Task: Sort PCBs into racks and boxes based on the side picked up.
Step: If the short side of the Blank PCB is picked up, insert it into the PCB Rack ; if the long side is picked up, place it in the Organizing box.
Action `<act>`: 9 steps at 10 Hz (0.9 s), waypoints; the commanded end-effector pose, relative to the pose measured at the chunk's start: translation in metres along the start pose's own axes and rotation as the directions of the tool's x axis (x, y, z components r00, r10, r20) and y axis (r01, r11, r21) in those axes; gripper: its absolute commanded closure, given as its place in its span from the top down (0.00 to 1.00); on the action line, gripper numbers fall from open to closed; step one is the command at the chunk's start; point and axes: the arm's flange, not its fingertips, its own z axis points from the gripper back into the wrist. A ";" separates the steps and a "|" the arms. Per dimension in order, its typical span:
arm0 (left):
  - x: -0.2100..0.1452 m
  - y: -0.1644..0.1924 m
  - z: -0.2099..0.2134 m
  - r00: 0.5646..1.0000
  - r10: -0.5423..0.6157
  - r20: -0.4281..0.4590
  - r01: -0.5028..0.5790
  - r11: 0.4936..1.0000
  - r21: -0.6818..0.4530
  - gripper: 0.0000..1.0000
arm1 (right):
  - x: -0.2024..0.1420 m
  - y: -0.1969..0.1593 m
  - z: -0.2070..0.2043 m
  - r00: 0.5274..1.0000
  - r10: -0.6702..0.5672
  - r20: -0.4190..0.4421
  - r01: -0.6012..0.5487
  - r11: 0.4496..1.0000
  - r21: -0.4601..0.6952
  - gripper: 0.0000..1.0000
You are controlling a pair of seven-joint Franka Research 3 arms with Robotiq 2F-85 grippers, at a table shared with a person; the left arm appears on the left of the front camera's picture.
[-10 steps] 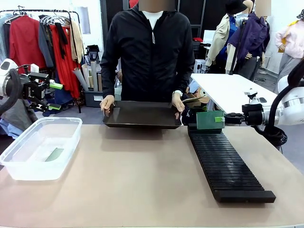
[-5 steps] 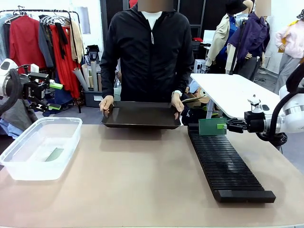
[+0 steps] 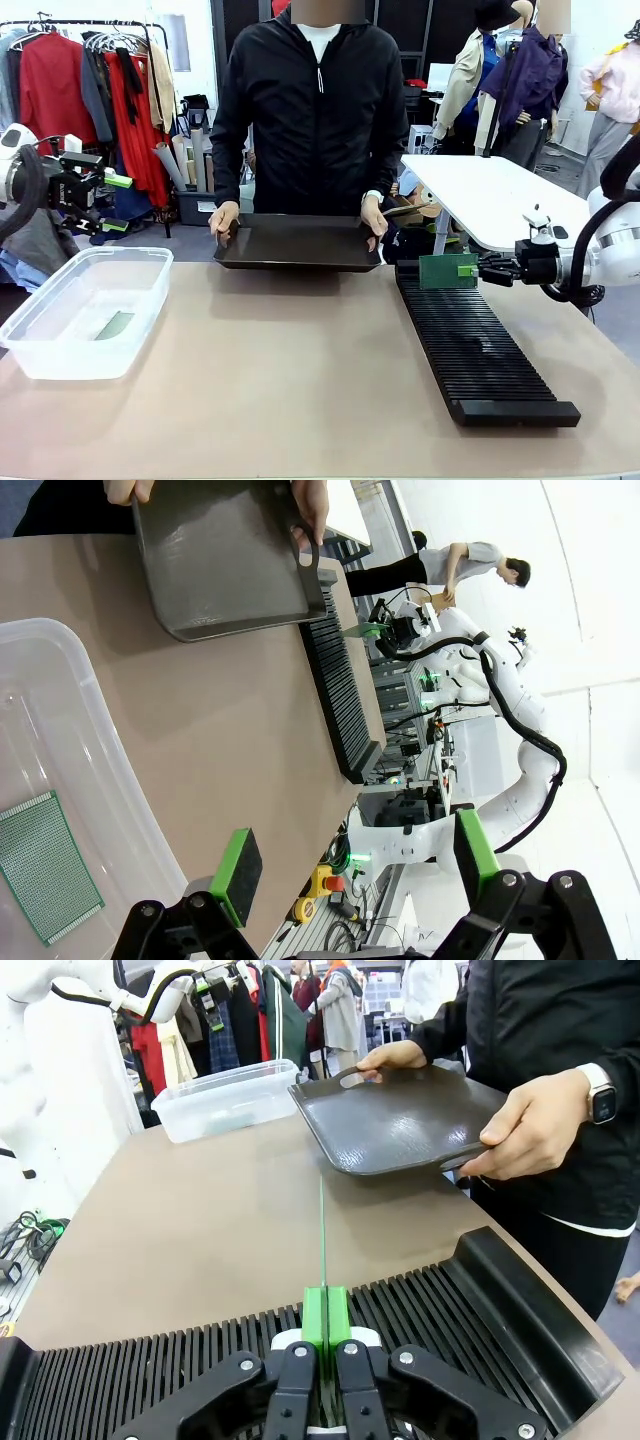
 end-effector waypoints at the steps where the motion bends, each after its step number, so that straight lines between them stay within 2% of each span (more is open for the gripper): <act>1: -0.001 -0.002 0.001 1.000 0.005 0.004 -0.005 1.000 0.007 1.00 | 0.005 0.000 0.000 1.000 -0.013 -0.002 0.013 1.000 -0.001 0.00; 5: -0.001 -0.002 0.001 1.000 0.005 0.004 -0.005 1.000 0.007 1.00 | 0.005 0.000 0.000 1.000 -0.013 -0.002 0.013 1.000 -0.001 0.00; 9: -0.001 -0.002 0.001 1.000 0.005 0.004 -0.005 1.000 0.007 1.00 | -0.001 -0.008 -0.001 0.999 0.042 0.024 -0.042 0.999 0.010 0.00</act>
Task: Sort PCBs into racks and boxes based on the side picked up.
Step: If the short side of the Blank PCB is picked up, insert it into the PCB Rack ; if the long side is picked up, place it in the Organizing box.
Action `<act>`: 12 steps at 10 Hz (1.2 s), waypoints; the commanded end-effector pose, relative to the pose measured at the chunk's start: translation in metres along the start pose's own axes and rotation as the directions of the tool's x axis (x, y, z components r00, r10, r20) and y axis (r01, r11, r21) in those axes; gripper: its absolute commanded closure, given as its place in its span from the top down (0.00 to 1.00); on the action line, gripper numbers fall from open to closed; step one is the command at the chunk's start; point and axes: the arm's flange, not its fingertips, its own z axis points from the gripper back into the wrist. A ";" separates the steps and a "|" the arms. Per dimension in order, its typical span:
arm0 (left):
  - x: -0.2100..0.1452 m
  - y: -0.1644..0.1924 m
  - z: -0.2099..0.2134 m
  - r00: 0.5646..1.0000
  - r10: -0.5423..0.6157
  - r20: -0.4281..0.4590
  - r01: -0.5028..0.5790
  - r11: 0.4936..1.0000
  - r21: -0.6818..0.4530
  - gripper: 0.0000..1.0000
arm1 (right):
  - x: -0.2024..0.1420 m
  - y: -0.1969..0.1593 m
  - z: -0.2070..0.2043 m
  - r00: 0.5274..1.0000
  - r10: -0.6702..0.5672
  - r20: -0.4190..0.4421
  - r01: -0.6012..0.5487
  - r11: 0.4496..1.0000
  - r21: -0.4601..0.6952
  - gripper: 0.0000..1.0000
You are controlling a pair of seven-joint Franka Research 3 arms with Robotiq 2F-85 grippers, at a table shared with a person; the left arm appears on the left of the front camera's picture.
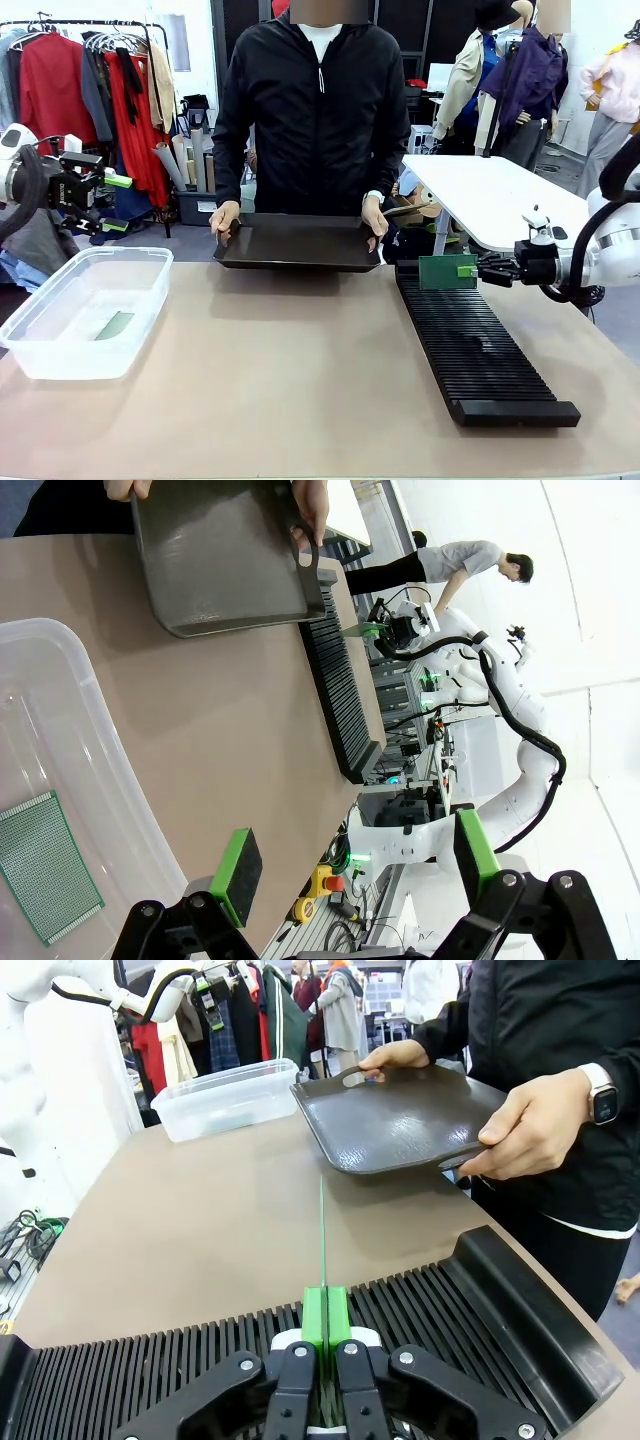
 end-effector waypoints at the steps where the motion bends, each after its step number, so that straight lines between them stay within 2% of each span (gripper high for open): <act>1: -0.001 -0.002 0.001 1.000 0.005 0.004 -0.005 1.000 0.007 1.00 | 0.001 -0.007 0.002 0.998 0.049 0.028 -0.049 0.999 0.004 0.00; 4: -0.001 -0.002 0.001 1.000 0.005 0.004 -0.005 1.000 0.007 1.00 | 0.000 -0.013 0.003 0.997 0.080 0.014 -0.080 0.997 -0.014 0.00; 9: -0.001 -0.002 0.001 1.000 0.005 0.004 -0.005 1.000 0.007 1.00 | -0.014 -0.028 -0.006 0.994 0.101 -0.029 -0.101 0.995 0.025 0.00; 12: -0.001 -0.002 0.001 1.000 0.005 0.004 -0.005 1.000 0.007 1.00 | -0.018 -0.033 -0.005 0.994 0.108 -0.017 -0.108 0.994 0.035 0.00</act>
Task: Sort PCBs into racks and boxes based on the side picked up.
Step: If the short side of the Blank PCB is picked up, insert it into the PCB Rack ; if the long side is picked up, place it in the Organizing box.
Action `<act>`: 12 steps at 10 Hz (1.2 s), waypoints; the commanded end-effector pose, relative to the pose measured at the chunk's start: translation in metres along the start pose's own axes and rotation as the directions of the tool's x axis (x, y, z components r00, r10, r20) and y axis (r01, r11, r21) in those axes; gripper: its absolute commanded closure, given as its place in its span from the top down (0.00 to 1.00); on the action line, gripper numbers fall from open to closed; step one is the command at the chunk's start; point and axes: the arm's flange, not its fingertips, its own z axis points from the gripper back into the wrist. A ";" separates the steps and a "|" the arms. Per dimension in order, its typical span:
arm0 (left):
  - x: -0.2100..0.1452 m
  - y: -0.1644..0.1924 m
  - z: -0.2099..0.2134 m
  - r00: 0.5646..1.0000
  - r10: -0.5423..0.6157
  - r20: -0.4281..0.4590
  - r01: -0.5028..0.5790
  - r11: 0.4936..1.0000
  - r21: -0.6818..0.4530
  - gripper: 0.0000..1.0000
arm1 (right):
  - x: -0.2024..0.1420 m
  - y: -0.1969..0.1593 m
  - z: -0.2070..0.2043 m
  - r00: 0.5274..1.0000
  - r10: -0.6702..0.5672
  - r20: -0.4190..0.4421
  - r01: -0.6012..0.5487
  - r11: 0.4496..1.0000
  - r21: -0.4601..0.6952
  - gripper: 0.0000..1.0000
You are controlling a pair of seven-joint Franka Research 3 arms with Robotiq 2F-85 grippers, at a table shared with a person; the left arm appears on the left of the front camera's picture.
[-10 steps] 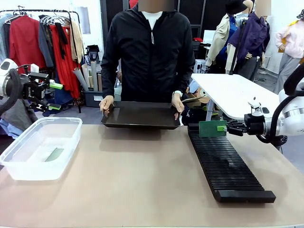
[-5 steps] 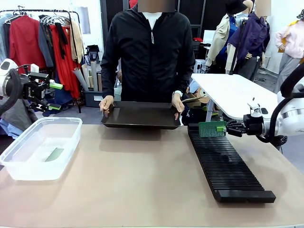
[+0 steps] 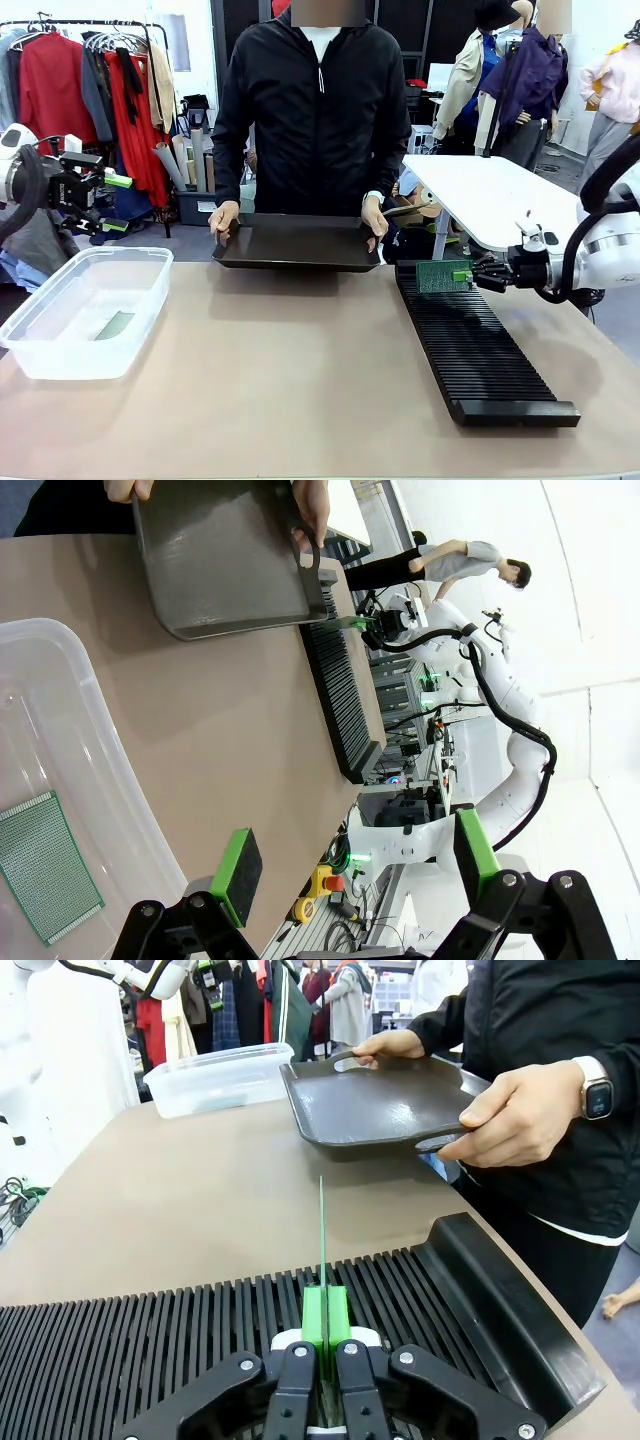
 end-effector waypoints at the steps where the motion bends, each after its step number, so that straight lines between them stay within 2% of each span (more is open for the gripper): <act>1: -0.001 -0.002 0.001 1.000 0.005 0.004 -0.005 1.000 0.007 1.00 | -0.001 -0.006 0.000 0.999 0.033 -0.006 -0.033 0.999 0.029 0.00; 12: -0.001 -0.002 0.001 1.000 0.005 0.004 -0.005 1.000 0.007 1.00 | -0.007 -0.017 0.006 0.998 0.064 -0.011 -0.063 0.995 0.076 0.00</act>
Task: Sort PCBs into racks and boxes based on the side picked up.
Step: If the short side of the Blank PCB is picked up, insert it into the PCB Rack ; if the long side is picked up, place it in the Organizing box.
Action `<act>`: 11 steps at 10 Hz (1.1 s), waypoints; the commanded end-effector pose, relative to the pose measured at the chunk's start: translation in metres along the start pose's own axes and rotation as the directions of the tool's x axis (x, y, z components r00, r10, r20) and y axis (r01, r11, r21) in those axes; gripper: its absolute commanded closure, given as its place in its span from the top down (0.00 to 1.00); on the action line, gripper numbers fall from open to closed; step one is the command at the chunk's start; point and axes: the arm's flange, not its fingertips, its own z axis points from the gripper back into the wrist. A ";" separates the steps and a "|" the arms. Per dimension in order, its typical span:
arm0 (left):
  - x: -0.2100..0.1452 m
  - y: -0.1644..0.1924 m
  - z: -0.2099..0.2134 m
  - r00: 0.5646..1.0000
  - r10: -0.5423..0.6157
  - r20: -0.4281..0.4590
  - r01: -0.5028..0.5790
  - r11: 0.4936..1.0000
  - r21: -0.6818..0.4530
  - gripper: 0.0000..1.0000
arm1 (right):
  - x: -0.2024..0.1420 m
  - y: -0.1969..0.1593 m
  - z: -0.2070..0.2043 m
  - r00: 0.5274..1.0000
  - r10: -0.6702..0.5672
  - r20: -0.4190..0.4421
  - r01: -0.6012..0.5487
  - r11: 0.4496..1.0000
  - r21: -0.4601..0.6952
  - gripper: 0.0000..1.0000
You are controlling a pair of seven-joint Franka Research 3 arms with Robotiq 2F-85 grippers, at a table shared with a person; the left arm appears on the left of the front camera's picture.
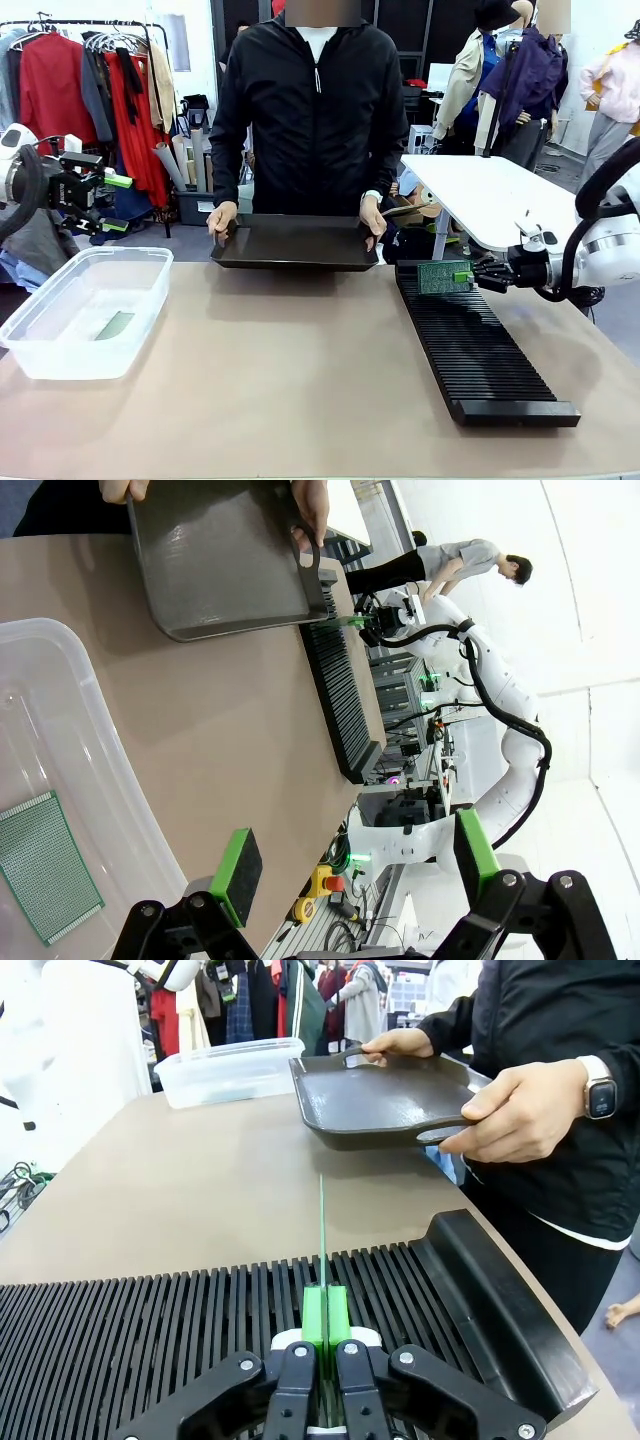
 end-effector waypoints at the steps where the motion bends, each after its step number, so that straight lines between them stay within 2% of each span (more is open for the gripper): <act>1: -0.001 -0.002 0.001 1.000 0.005 0.004 -0.005 1.000 0.007 1.00 | -0.003 -0.003 0.003 0.999 0.040 -0.003 -0.040 0.998 0.044 0.00; 9: -0.001 -0.002 0.001 1.000 0.005 0.004 -0.005 1.000 0.007 1.00 | -0.004 -0.005 0.003 0.997 0.057 0.055 -0.062 0.993 0.098 0.00; 11: -0.001 -0.002 0.001 1.000 0.005 0.004 -0.005 1.000 0.007 1.00 | -0.004 -0.006 0.004 0.997 0.056 0.047 -0.060 0.994 0.096 0.00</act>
